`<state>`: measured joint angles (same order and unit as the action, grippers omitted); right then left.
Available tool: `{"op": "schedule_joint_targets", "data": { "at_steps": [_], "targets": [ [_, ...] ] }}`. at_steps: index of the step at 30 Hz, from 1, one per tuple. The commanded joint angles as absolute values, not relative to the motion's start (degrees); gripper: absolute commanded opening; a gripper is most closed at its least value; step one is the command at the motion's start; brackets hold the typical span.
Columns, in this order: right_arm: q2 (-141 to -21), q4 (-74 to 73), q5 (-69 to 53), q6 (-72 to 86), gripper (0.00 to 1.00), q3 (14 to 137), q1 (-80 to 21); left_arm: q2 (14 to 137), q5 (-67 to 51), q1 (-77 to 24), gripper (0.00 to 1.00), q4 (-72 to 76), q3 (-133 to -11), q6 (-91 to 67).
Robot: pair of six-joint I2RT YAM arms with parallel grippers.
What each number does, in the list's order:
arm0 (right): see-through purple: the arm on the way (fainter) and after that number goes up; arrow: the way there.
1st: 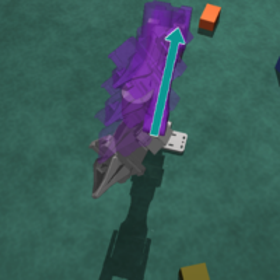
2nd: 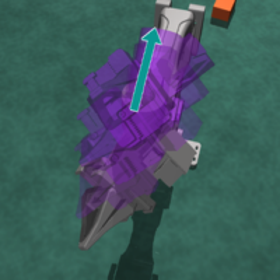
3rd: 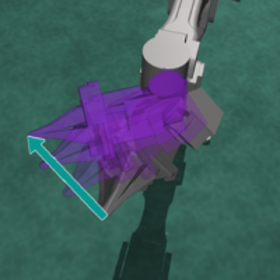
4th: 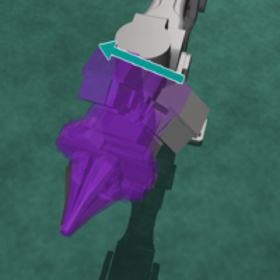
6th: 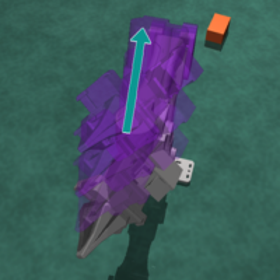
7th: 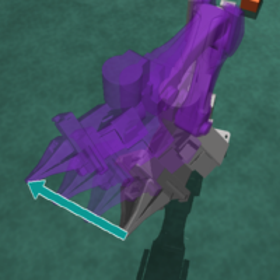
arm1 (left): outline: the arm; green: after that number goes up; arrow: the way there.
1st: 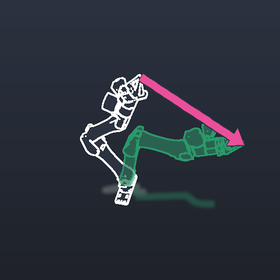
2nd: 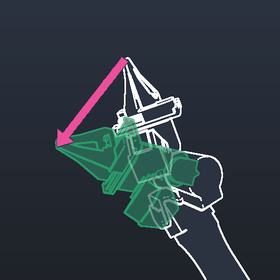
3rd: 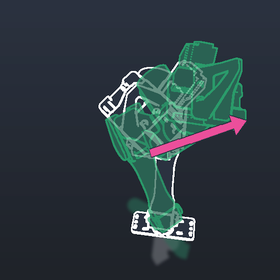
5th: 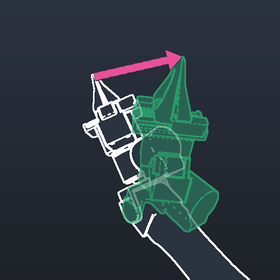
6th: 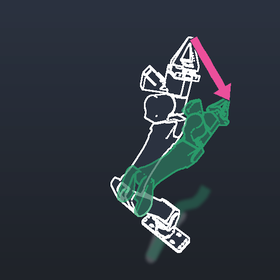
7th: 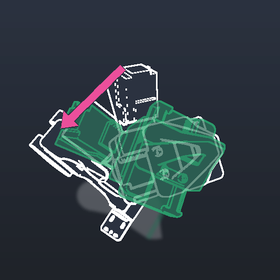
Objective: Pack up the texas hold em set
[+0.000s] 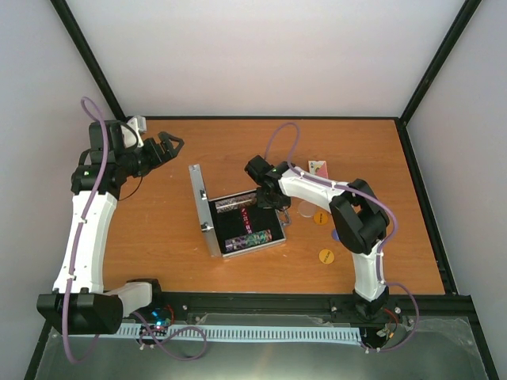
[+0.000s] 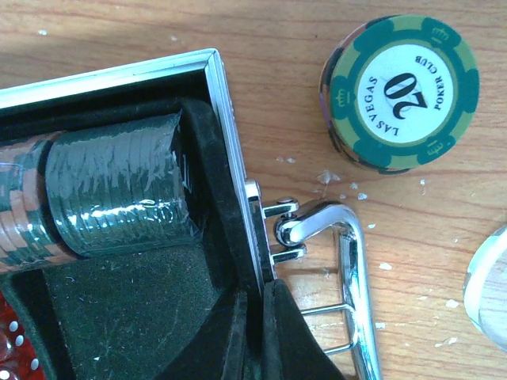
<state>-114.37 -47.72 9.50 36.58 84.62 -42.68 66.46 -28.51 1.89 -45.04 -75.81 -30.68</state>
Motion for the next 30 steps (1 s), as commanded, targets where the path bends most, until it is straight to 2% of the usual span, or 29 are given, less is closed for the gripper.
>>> {"op": "schedule_joint_targets", "data": {
  "at_steps": [1, 6, 12, 19, 20, 24, 30],
  "targets": [
    [-115.1, -42.9, 10.4, 43.3, 0.03, 85.4, -41.5, 66.2, -28.2, 1.7, 1.0, -44.9, -78.5, -31.4],
    [-111.4, -38.0, 8.3, 39.1, 0.04, 83.2, -41.6, 67.2, -27.5, 1.7, 1.0, -44.7, -80.0, -30.2],
    [-106.0, -34.1, 5.2, 34.9, 0.46, 78.5, -41.7, 67.1, -27.9, 1.7, 1.0, -43.7, -80.1, -29.5],
    [-97.0, -35.6, 6.3, 27.9, 0.74, 75.7, -42.4, 64.9, -24.8, 1.8, 1.0, -43.5, -80.1, -28.3],
    [-95.1, -36.6, 7.4, 27.5, 0.81, 75.0, -42.3, 64.5, -24.2, 1.7, 1.0, -43.4, -79.9, -28.2],
    [-84.7, -41.2, 10.7, 28.6, 0.96, 68.8, -39.9, 63.7, -22.5, 1.7, 1.0, -43.2, -79.2, -27.2],
    [-71.8, -51.3, 12.0, 32.9, 0.98, 56.8, -35.0, 62.9, -21.9, 1.7, 1.0, -42.5, -78.4, -24.6]
  ]
}}
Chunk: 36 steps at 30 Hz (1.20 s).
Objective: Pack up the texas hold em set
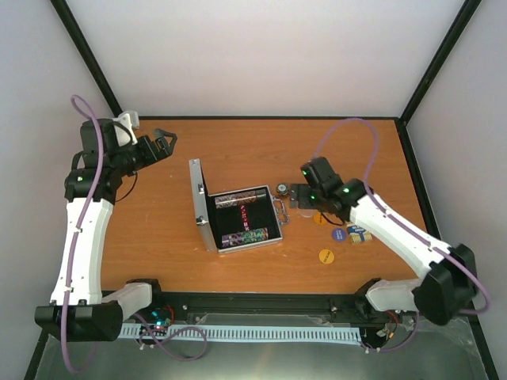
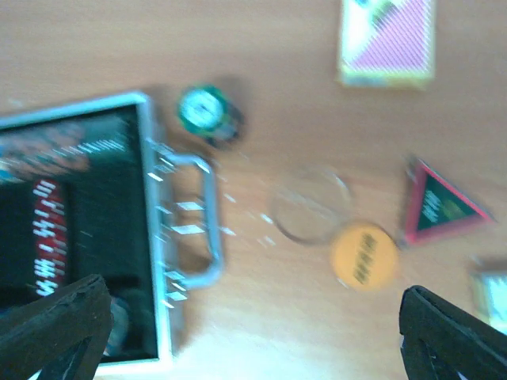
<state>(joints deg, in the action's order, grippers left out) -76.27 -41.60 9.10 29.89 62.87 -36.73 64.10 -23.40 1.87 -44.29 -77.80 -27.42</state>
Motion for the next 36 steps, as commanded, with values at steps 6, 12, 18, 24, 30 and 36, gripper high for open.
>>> {"op": "schedule_joint_targets", "data": {
  "at_steps": [6, 12, 18, 24, 30, 36],
  "targets": [
    [-68.9, -60.9, 9.5, 41.2, 0.99, 47.8, -34.9, 62.5, -21.2, 1.7, 1.0, -42.3, -75.7, -26.4],
    [-67.0, -61.3, 5.8, 44.1, 0.99, 42.8, -35.0, 62.1, -21.7, 1.7, 1.0, -41.3, -73.2, -27.5],
    [-69.3, -56.0, 1.7, 43.8, 0.97, 38.6, -34.9, 62.1, -21.2, 1.7, 1.0, -42.0, -72.3, -27.1],
    [-71.0, -51.5, 1.7, 43.9, 0.9, 36.9, -34.7, 64.3, -23.4, 1.7, 1.0, -42.0, -72.9, -26.9],
    [-73.3, -47.7, 1.8, 44.9, 0.79, 33.9, -33.4, 66.0, -25.5, 1.7, 1.0, -41.9, -73.9, -25.5],
    [-75.3, -45.6, 1.9, 45.8, 0.73, 32.8, -32.5, 66.4, -25.7, 1.7, 1.0, -42.7, -74.8, -23.9]
  ]
}}
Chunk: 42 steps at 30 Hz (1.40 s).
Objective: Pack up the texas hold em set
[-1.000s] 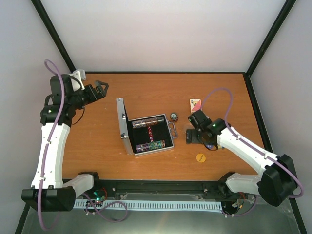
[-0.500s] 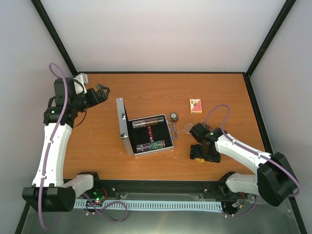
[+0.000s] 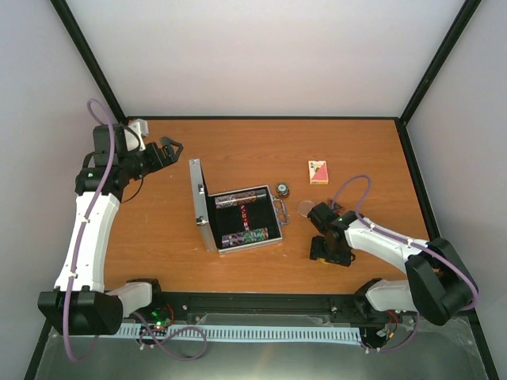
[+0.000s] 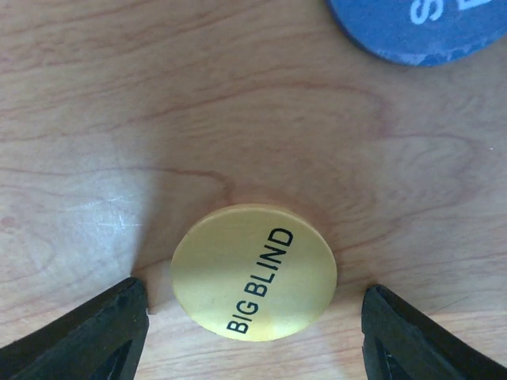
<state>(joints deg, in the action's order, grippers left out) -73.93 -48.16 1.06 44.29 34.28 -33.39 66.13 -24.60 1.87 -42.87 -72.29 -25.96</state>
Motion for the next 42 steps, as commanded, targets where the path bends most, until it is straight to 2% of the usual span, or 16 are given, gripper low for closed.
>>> {"op": "schedule_joint_targets", "data": {
  "at_steps": [1, 5, 9, 24, 42],
  "targets": [
    [-75.4, -45.2, 1.7, 45.8, 0.72, 32.4, -32.1, 66.5, -25.9, 1.7, 1.0, -42.7, -75.0, -23.6],
    [-75.8, -44.6, 1.5, 46.2, 0.63, 31.8, -31.5, 66.0, -26.4, 1.7, 1.0, -42.6, -75.1, -23.2],
    [-75.6, -44.6, 1.8, 46.7, 0.59, 31.8, -31.4, 65.5, -26.3, 1.7, 1.0, -43.0, -74.7, -22.9],
    [-81.1, -41.5, 1.8, 41.1, 0.54, 35.3, -31.5, 63.9, -26.7, 1.7, 1.0, -42.9, -73.5, -24.6],
    [-86.5, -43.9, 2.8, 33.0, 0.5, 48.4, -32.3, 59.9, -25.2, 1.7, 1.0, -43.9, -71.4, -26.7]
  ]
}}
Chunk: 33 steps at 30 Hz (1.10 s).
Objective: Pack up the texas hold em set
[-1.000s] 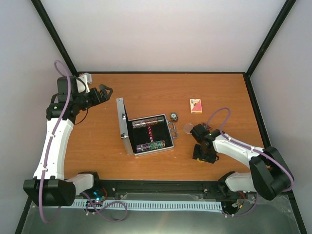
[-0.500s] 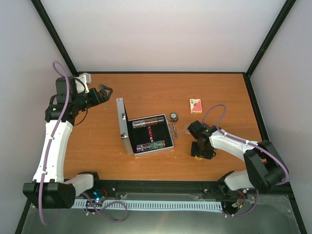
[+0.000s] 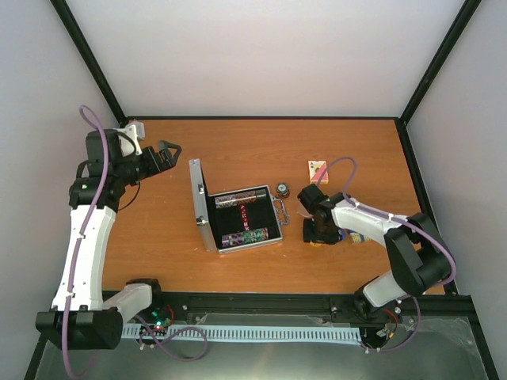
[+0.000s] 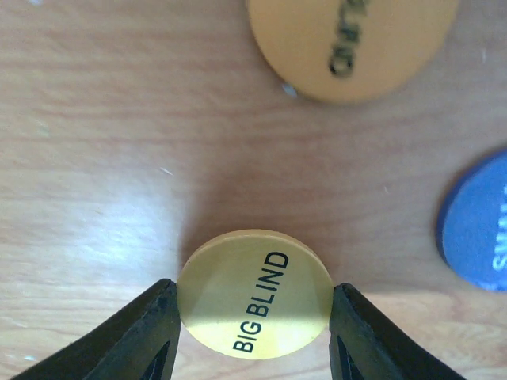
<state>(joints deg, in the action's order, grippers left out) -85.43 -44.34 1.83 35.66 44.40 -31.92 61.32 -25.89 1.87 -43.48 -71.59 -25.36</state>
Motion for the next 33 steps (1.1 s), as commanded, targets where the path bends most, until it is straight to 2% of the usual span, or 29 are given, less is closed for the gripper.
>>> {"op": "schedule_joint_targets", "data": {
  "at_steps": [1, 22, 33],
  "targets": [
    [-86.8, -44.1, 2.7, 32.6, 0.5, 49.4, -32.5, 59.7, -25.0, 1.7, 1.0, -43.9, -71.3, -26.8],
    [-102.0, -42.4, -6.3, 22.0, 0.5, 73.9, -42.2, 59.8, -24.3, 1.7, 1.0, -43.8, -71.2, -28.0],
    [-112.6, -45.5, -1.6, 21.0, 0.5, 84.1, -44.6, 60.7, -23.3, 1.7, 1.0, -45.5, -71.9, -26.6]
  ]
}}
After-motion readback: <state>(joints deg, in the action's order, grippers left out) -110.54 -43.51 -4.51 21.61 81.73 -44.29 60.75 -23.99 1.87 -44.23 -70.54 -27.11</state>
